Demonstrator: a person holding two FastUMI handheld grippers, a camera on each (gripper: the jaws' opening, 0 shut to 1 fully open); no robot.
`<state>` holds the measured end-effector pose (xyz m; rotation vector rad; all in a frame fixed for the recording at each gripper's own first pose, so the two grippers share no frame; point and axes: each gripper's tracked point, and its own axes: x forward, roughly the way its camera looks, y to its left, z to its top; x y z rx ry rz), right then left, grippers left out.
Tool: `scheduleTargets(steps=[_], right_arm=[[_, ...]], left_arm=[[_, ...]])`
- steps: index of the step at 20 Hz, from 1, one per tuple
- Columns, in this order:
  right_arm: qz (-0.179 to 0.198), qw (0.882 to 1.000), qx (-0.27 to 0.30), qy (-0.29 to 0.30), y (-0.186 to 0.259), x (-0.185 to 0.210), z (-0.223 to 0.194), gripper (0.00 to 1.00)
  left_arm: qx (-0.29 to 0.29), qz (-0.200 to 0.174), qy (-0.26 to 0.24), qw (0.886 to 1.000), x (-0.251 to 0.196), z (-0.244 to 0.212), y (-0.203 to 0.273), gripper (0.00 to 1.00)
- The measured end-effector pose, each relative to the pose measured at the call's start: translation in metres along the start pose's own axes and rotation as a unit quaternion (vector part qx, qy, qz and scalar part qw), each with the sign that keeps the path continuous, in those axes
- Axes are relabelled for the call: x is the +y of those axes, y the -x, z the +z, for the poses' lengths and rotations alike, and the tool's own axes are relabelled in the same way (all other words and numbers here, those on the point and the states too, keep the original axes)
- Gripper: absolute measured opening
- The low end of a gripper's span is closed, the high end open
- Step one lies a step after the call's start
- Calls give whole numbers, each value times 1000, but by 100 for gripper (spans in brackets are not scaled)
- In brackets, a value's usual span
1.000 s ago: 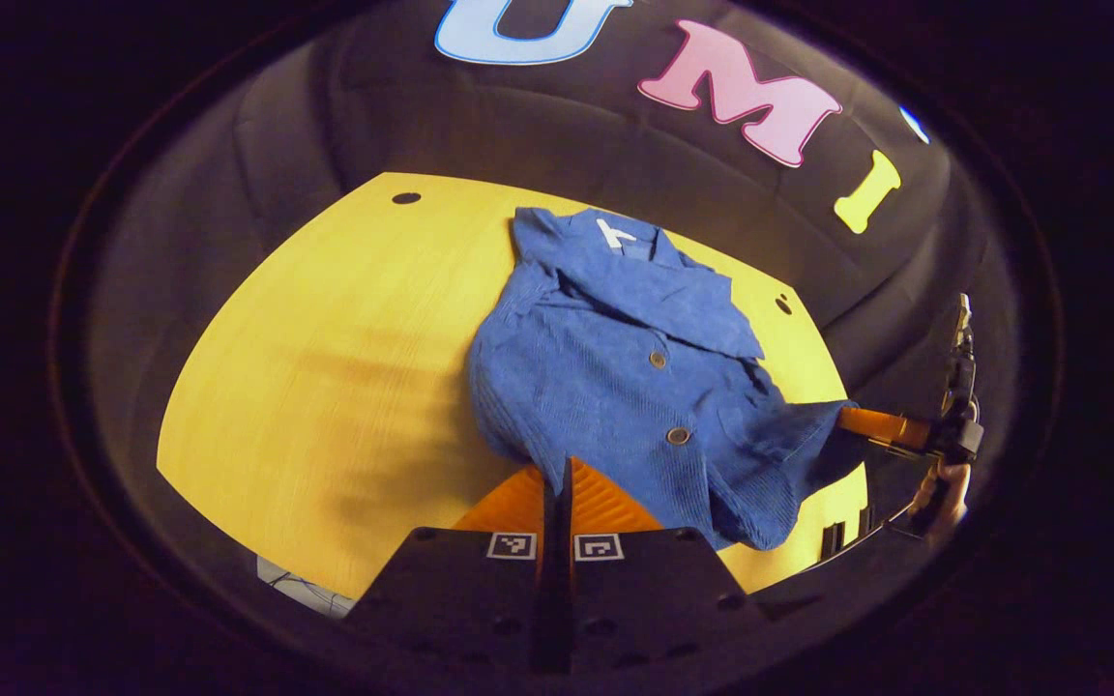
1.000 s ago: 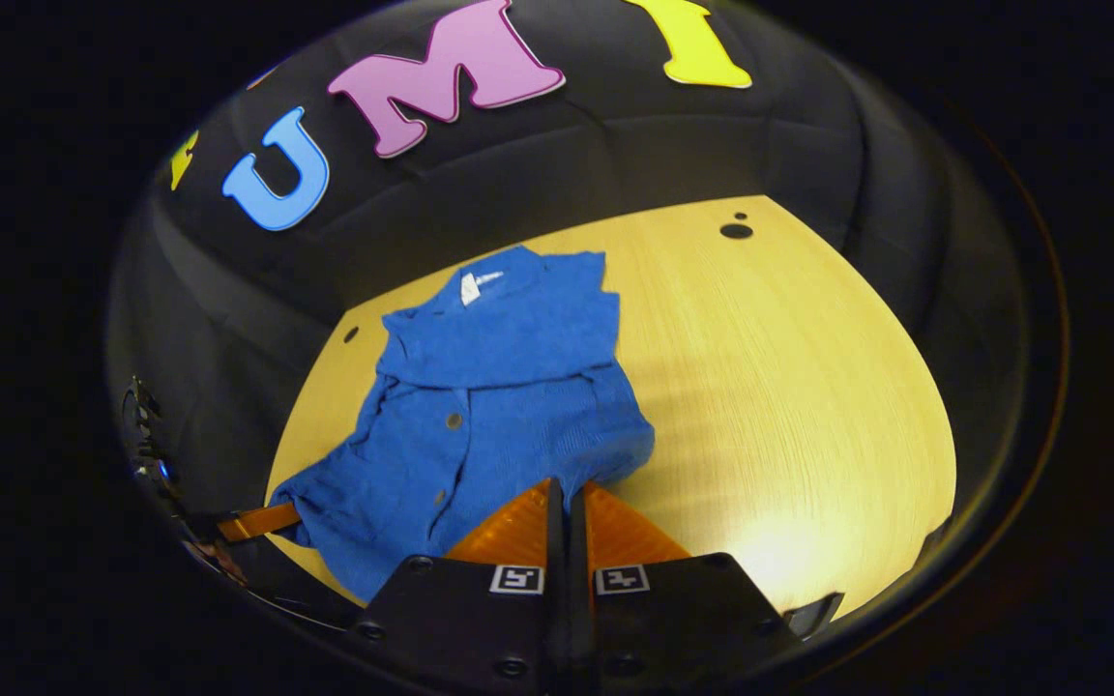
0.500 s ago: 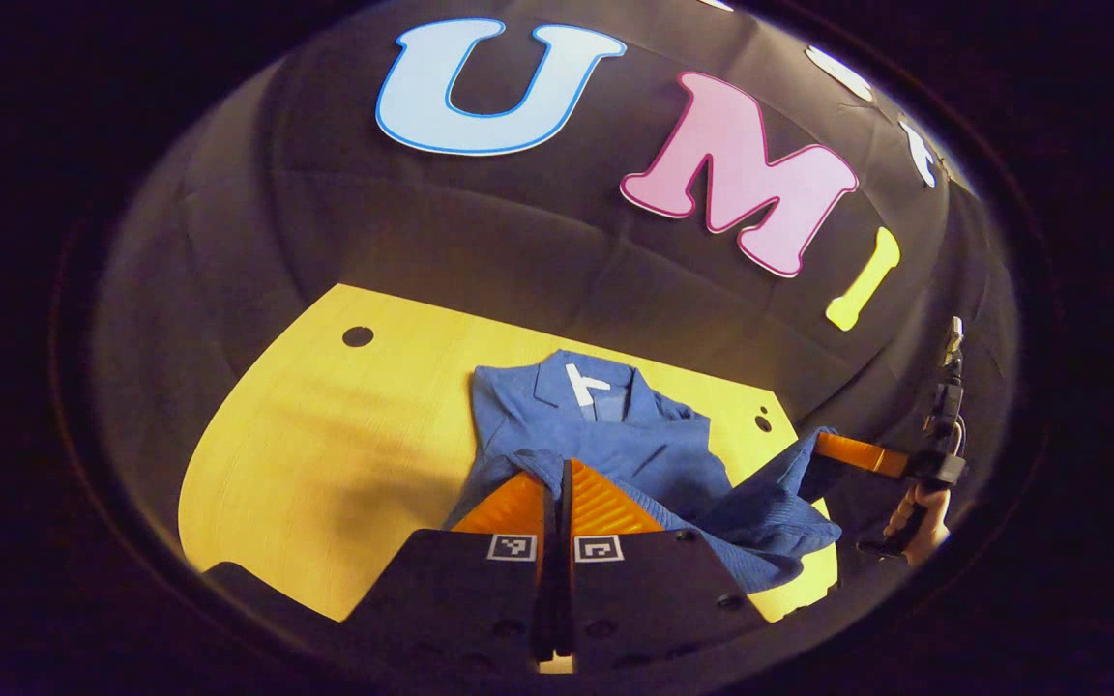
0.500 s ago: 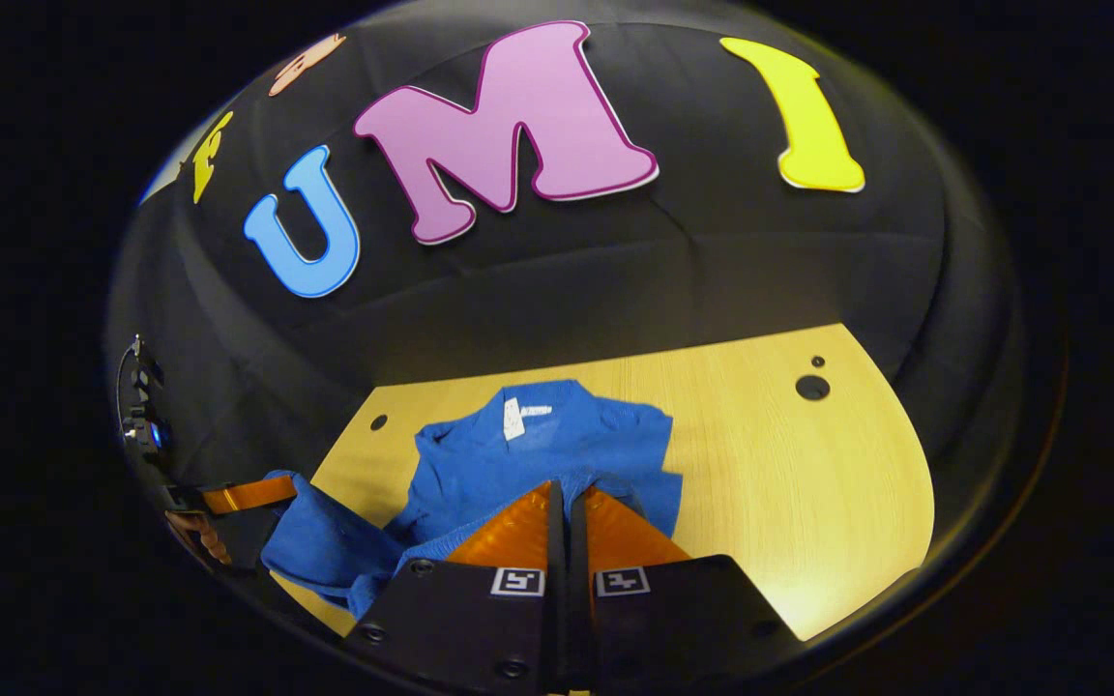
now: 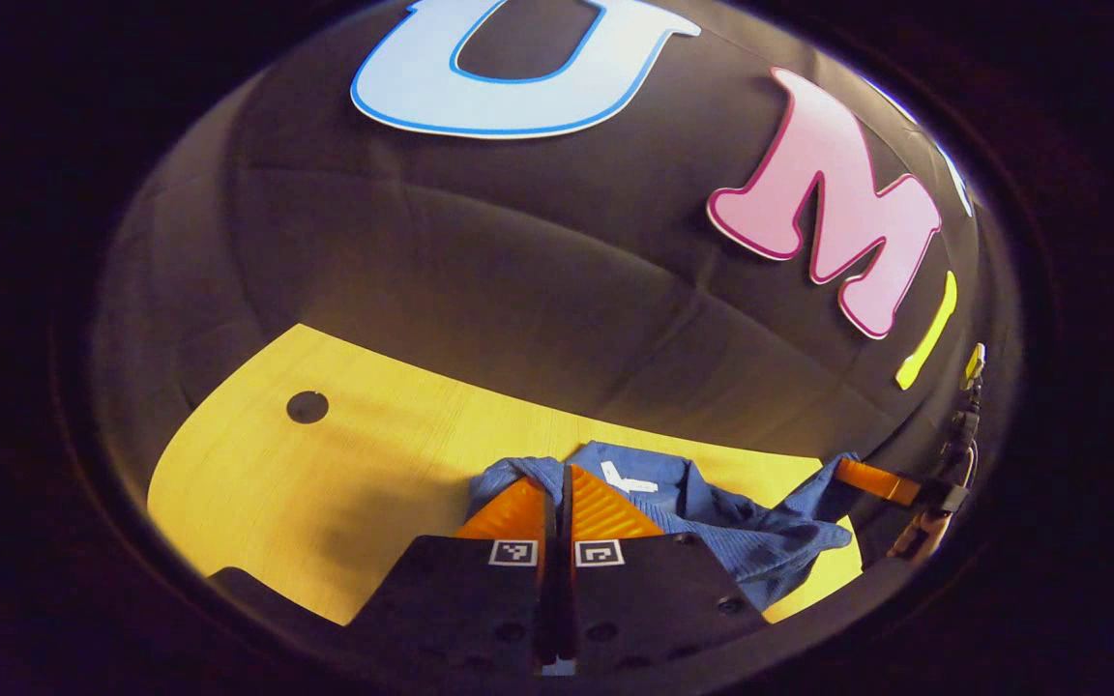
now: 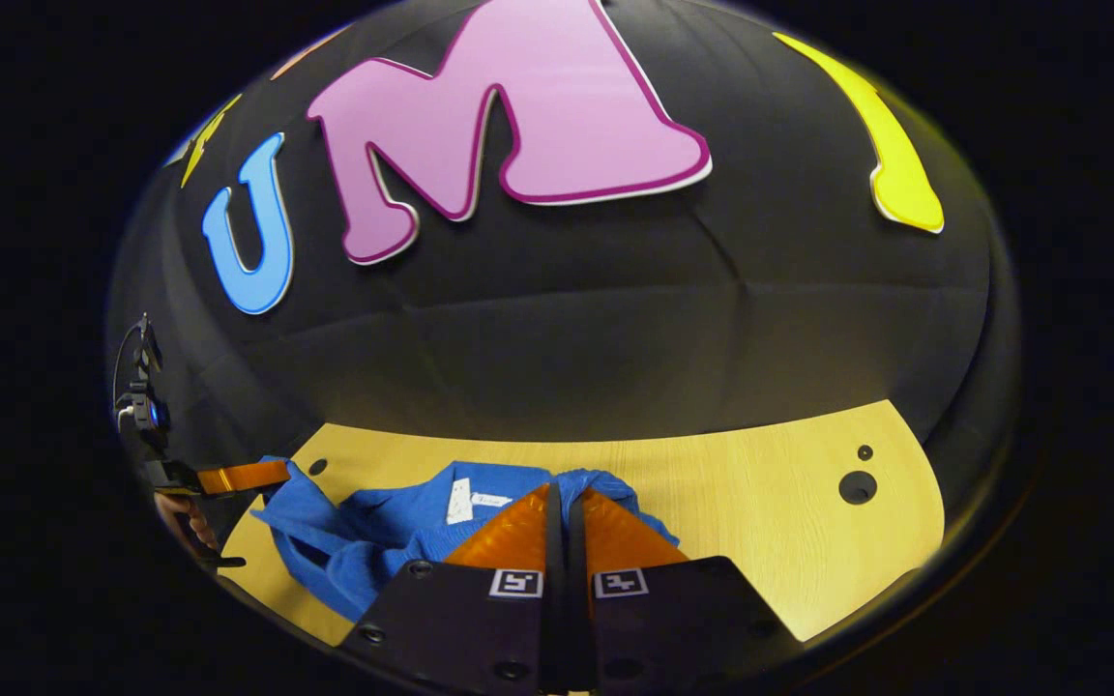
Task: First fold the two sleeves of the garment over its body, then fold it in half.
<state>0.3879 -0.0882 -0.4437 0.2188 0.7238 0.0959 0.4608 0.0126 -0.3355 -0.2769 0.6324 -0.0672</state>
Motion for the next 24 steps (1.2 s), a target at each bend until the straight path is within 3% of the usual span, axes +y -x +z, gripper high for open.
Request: scheduleTargets(steps=[2, 4, 5, 7, 8, 11, 15, 18, 21, 24], right_arm=[[-28, 999, -7, 14, -25, -22, -8, 5], [-49, 998, -9, 24, -46, -35, -19, 16], [-60, 997, -11, 35, -53, -40, -22, 21], [-65, 996, -14, 67, -54, -42, -28, 73], [-67, 994, -21, 82, -51, -41, -26, 100], [-50, 993, -53, 90, -25, -27, -23, 98], [-14, 989, -97, 111, 41, 16, -29, 98], [-9, 980, -145, 133, 91, 37, -29, 98], [-14, 970, -192, 148, 138, 45, -34, 98], [-26, 972, -192, 131, 178, 44, -52, 97]], left_arm=[[-20, 22, -29, 999, 19, 1, -34, 0], [-16, 23, -39, 999, 24, -11, -54, 11], [0, 14, -32, 999, 21, -22, -58, 37], [-8, 38, -25, 999, 22, -25, -60, 89], [-26, 54, -34, 998, 25, -23, -61, 87], [-95, 65, -85, 990, 6, -1, -27, 85], [-174, 23, -150, 973, -53, 18, 43, 84], [-210, -31, -141, 967, -96, -5, 100, 84], [-279, -41, -148, 948, -111, -22, 159, 84], [-302, -55, -148, 940, -133, -51, 214, 82]])
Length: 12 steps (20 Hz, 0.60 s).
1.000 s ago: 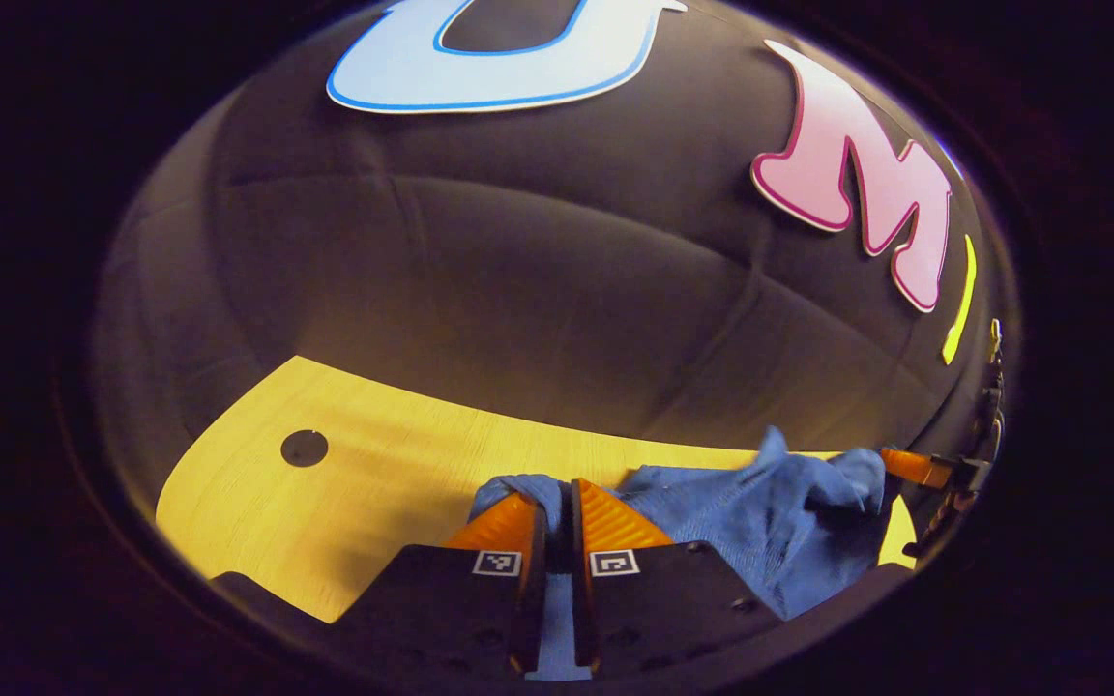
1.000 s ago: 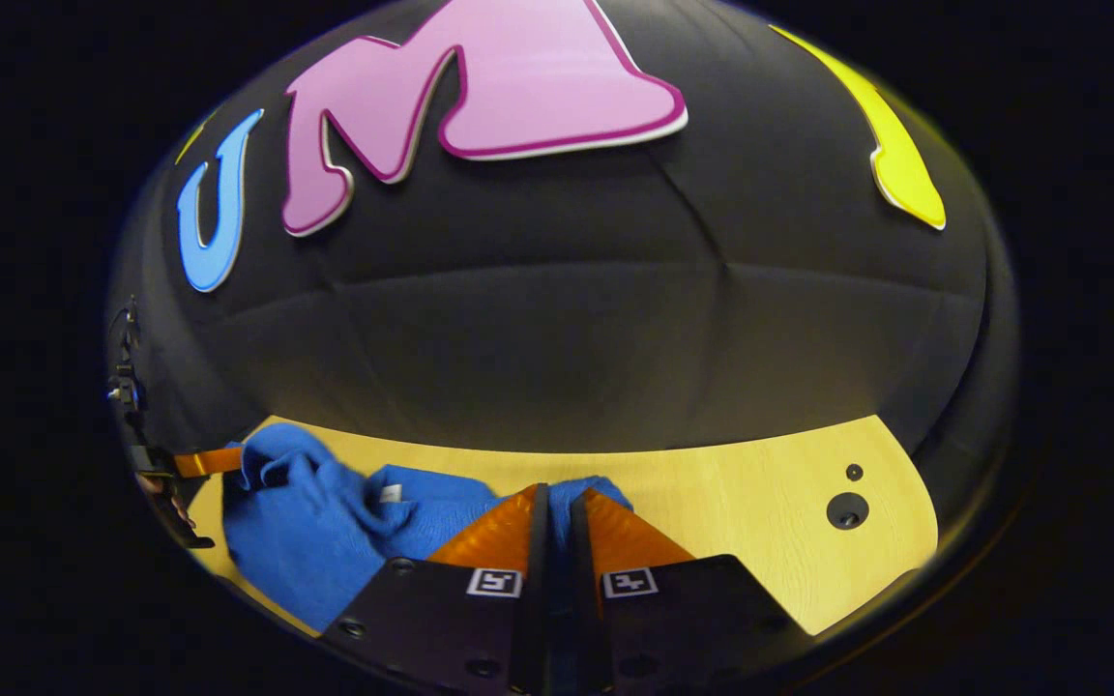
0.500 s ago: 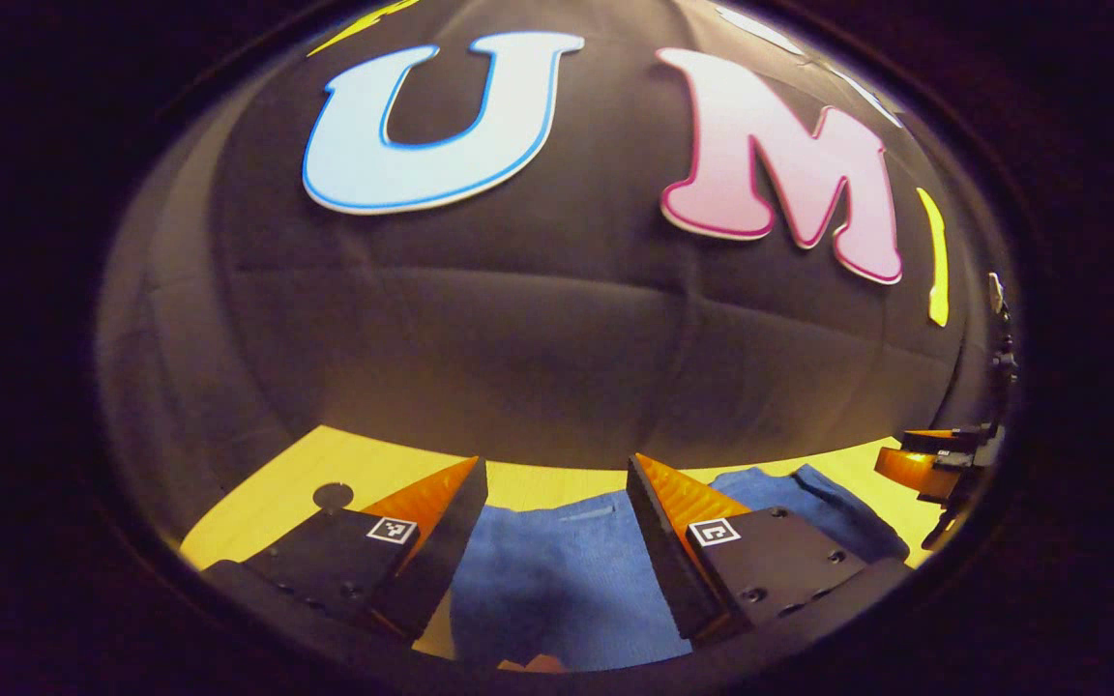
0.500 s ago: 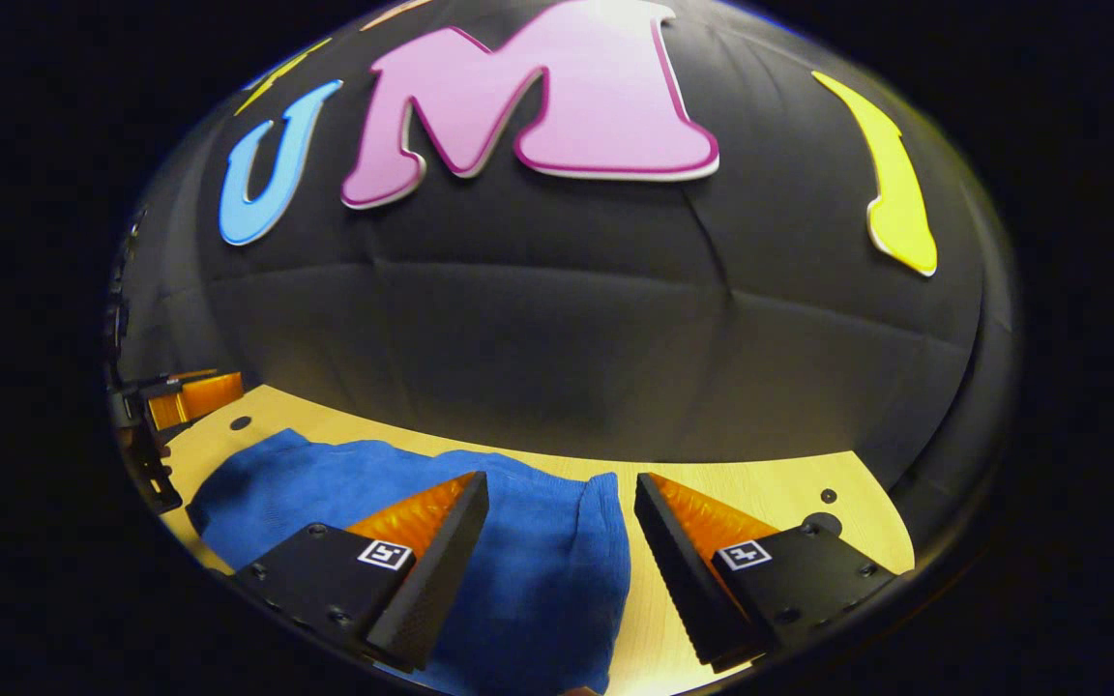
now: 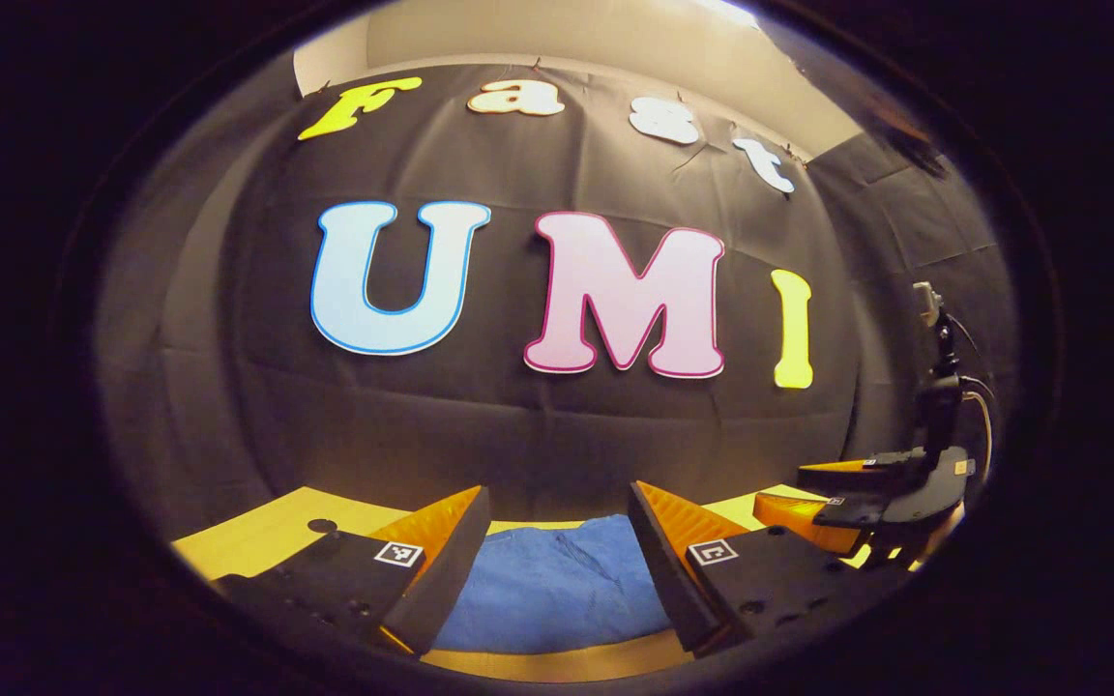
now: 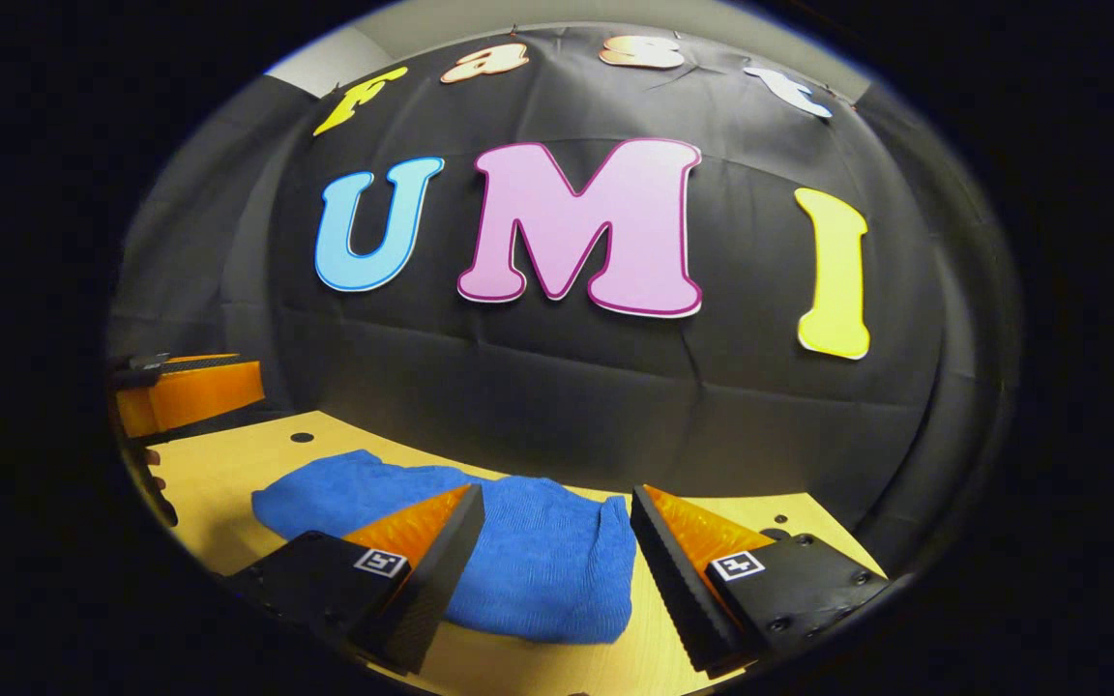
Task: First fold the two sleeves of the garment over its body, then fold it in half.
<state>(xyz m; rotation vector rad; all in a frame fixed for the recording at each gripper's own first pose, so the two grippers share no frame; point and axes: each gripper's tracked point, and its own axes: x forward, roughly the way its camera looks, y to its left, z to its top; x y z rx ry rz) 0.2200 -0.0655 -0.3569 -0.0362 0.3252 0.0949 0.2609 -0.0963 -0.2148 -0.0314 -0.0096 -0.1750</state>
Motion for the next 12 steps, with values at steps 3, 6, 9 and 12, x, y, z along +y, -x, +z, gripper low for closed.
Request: scheduleTargets(steps=[3, 6, 9, 12], right_arm=[[-25, 999, -14, 13, 43, -4, 17, 97], [-30, 999, -30, -6, 83, 15, 44, 97], [-33, 999, -29, -30, 125, 24, 78, 97], [-53, 998, -33, -15, 164, 19, 112, 96]], left_arm=[[-1, 5, 24, 1000, -11, 17, 47, 82], [10, 44, 52, 998, 6, 38, 82, 82], [24, 68, 73, 995, 18, 60, 119, 82], [13, 96, 62, 993, 32, 91, 165, 82]])
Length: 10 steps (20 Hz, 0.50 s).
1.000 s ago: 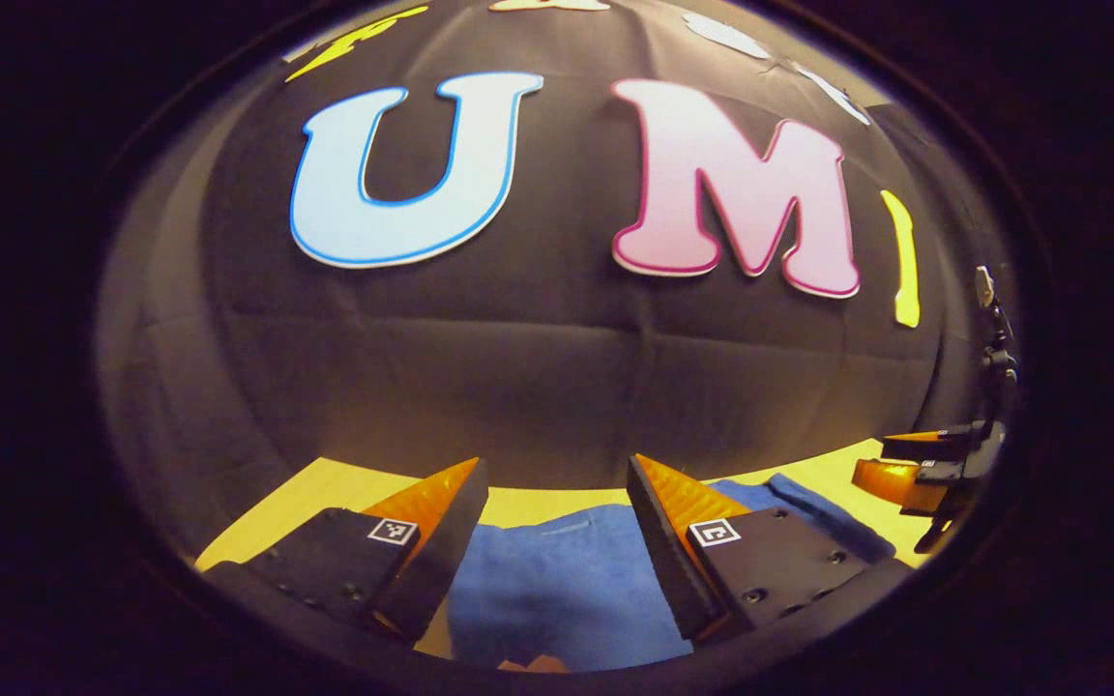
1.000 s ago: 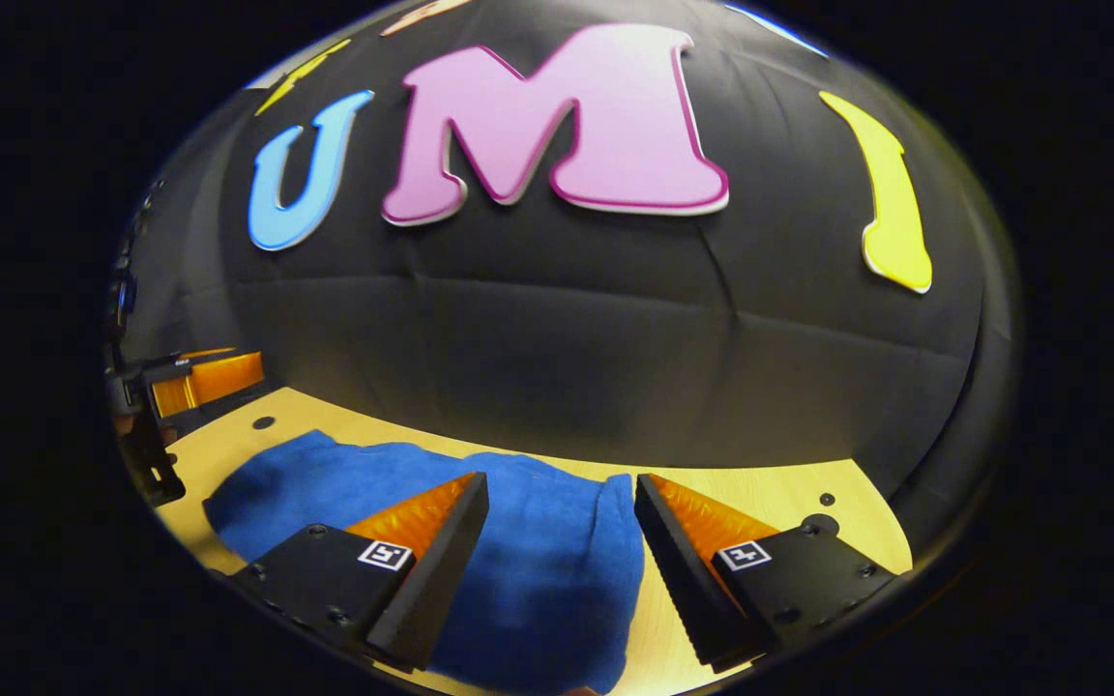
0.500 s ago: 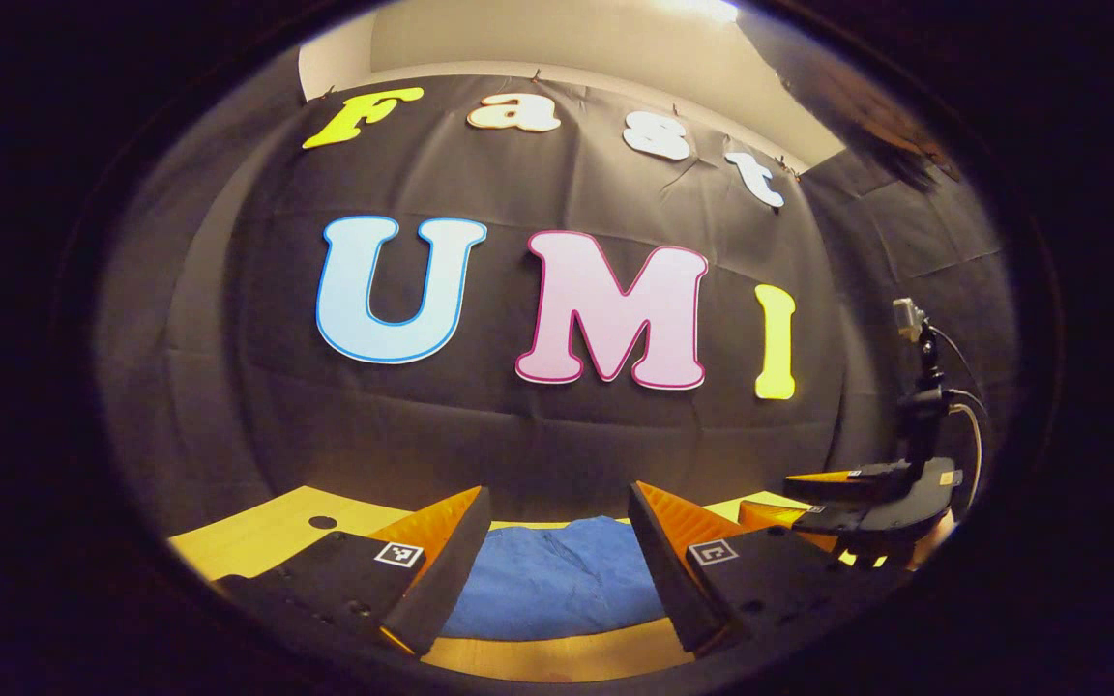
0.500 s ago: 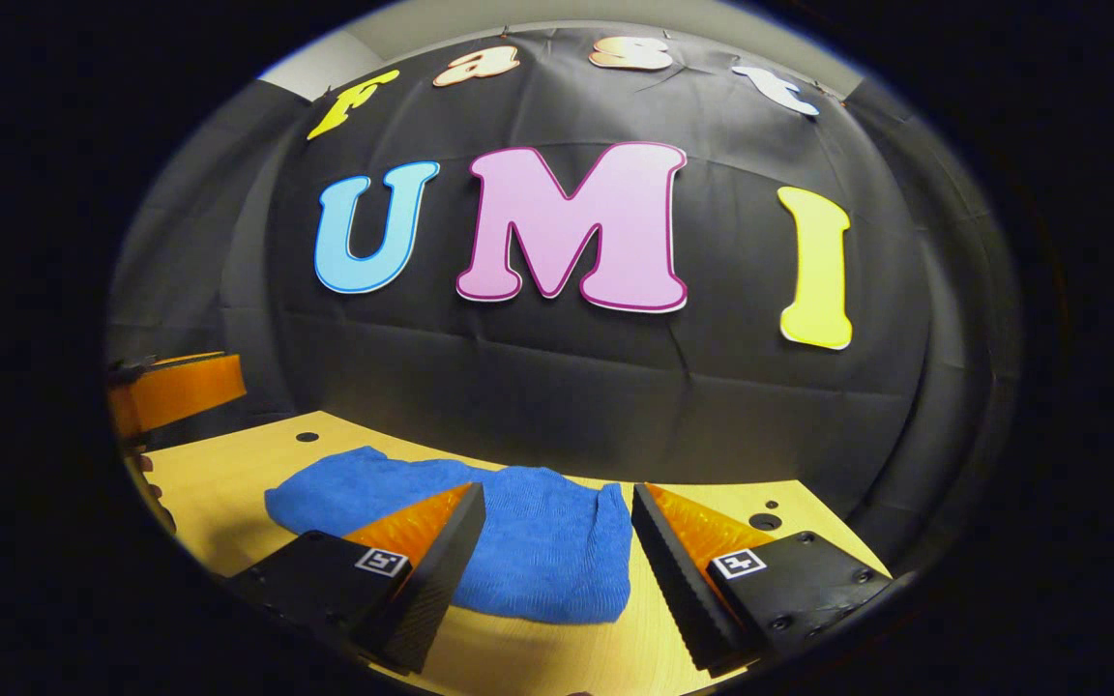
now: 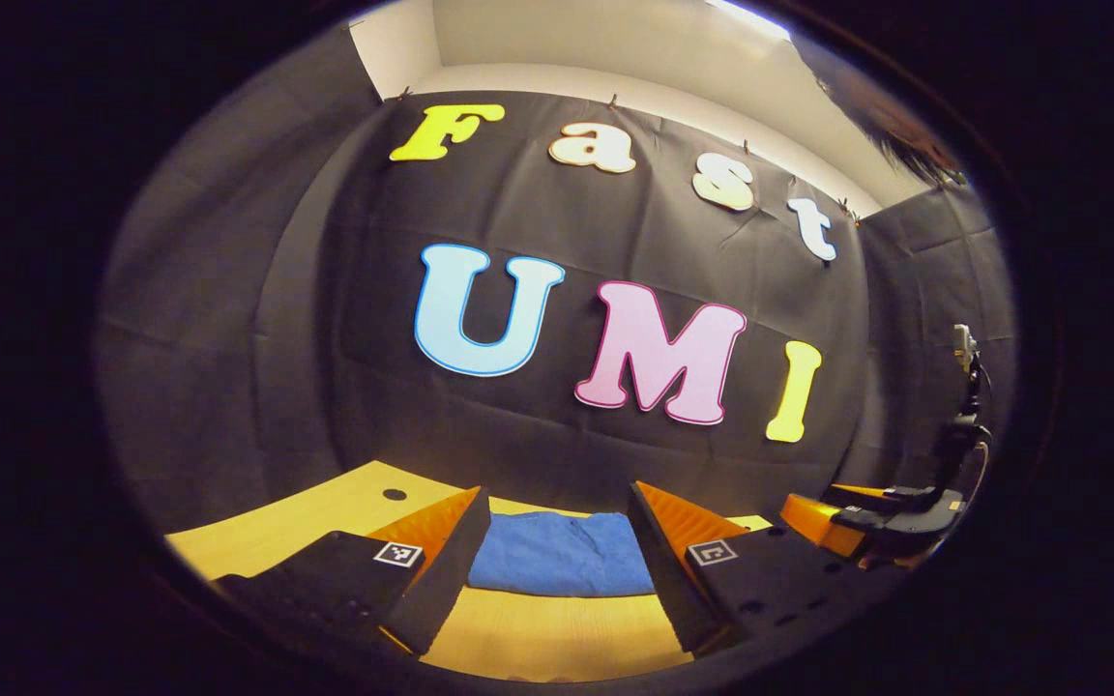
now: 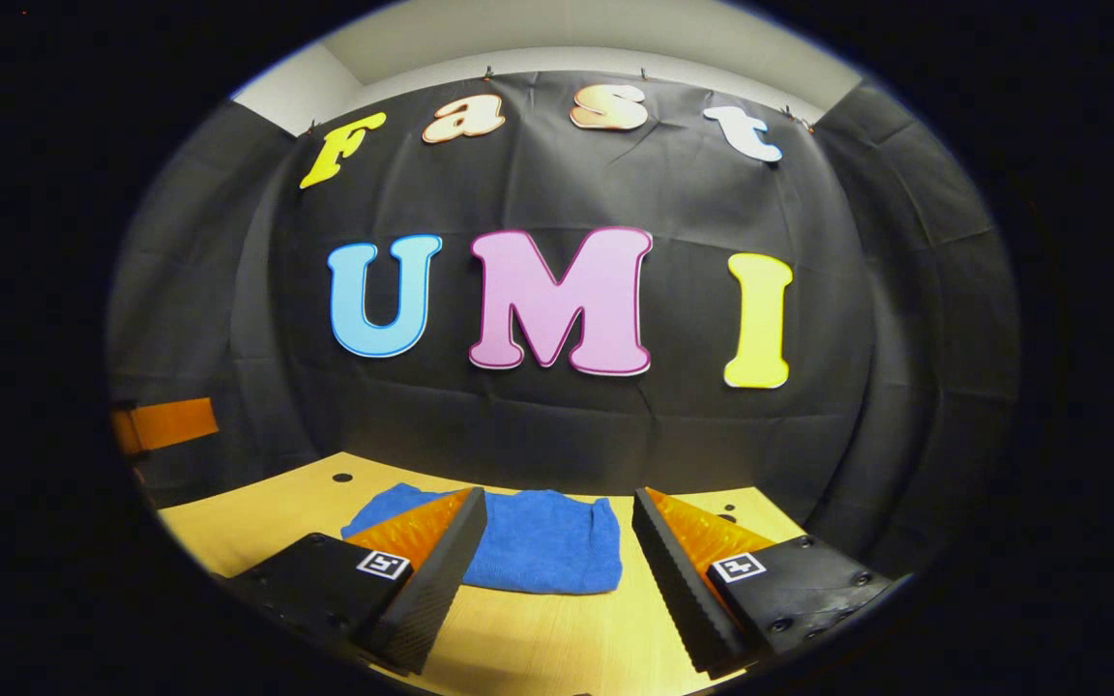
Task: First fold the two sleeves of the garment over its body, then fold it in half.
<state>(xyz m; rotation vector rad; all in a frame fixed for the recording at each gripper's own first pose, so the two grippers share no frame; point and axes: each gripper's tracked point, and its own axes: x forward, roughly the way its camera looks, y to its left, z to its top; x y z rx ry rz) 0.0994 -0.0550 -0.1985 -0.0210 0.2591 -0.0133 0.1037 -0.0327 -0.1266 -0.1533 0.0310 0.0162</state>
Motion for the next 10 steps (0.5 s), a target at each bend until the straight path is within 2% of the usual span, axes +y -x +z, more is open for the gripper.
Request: scheduleTargets(steps=[3, 5, 6, 7, 10], right_arm=[[-4, 1000, -13, 6, 39, 4, 35, 97], [0, 1000, -23, 10, 64, 6, 54, 94], [1, 1000, -28, 13, 74, 7, 62, 97], [2, 999, -30, 14, 86, 8, 68, 94], [9, 999, -37, -1, 112, 16, 81, 96]], left_arm=[[-21, 23, -13, 999, 15, 26, 39, 82], [-30, 27, -27, 999, 17, 41, 62, 82], [-34, 26, -33, 999, 17, 47, 72, 82], [-37, 24, -37, 998, 14, 53, 80, 82], [-50, 22, -49, 997, 7, 68, 100, 82]])
